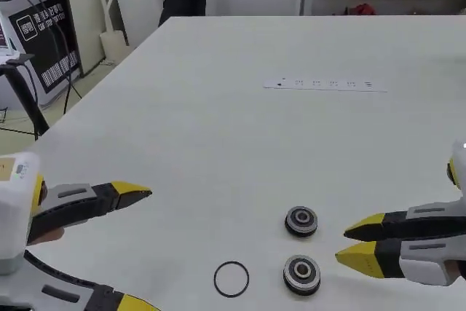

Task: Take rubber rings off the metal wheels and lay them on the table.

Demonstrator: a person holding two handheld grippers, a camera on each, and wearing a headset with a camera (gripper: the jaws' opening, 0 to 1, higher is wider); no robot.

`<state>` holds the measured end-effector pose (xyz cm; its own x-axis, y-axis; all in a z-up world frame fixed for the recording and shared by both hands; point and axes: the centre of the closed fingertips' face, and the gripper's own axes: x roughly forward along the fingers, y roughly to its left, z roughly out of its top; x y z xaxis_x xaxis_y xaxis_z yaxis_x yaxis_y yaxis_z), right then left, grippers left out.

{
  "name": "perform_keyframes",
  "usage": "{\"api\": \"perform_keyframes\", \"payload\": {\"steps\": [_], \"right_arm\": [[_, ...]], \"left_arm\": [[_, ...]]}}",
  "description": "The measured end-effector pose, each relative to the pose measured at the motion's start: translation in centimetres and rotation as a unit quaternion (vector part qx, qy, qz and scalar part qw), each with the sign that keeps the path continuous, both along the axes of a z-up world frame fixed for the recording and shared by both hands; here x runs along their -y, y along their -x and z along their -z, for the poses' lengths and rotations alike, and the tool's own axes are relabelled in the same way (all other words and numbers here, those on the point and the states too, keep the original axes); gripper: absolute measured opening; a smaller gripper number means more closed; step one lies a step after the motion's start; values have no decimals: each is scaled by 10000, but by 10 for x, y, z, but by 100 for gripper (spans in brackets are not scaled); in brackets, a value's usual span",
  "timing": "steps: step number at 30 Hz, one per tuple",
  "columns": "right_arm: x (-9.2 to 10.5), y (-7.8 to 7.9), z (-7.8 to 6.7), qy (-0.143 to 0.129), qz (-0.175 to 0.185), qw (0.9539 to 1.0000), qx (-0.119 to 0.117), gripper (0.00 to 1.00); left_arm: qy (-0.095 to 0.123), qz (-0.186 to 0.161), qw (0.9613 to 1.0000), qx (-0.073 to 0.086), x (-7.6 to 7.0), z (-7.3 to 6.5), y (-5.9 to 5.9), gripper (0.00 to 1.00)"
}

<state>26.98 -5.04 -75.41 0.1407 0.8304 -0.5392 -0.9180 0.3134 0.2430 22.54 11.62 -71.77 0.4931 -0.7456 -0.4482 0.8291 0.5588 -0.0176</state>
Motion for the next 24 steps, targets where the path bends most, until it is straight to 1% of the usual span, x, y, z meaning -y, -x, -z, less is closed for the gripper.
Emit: {"api": "perform_keyframes", "payload": {"steps": [4, 10, 13, 15, 19, 21, 24], "right_arm": [[3, 2, 5, 18, 61, 10000, -6, 21], [5, 3, 8, -19, 129, 9999, -46, 21], [6, 4, 8, -24, 147, 9999, -51, 20], [6, 4, 9, -27, 149, 9999, -56, 20], [7, 4, 10, -33, 150, 9999, -75, 20], [6, 4, 11, -32, 141, 9999, -87, 20], [6, 4, 12, -7, 108, 9999, -84, 20]], "left_arm": [[84, -7, 10000, 44, 1, -10, -5, 97], [-32, 148, 9998, 108, 8, -21, -9, 96], [-68, 251, 9995, 201, 13, -26, -11, 94], [-3, 307, 9993, 220, 19, -31, -13, 95], [-9, 438, 9987, 249, 30, -36, -15, 94], [143, 556, 9979, 309, 40, -45, -15, 93], [225, 692, 9964, 437, 54, -57, -19, 92]]}}
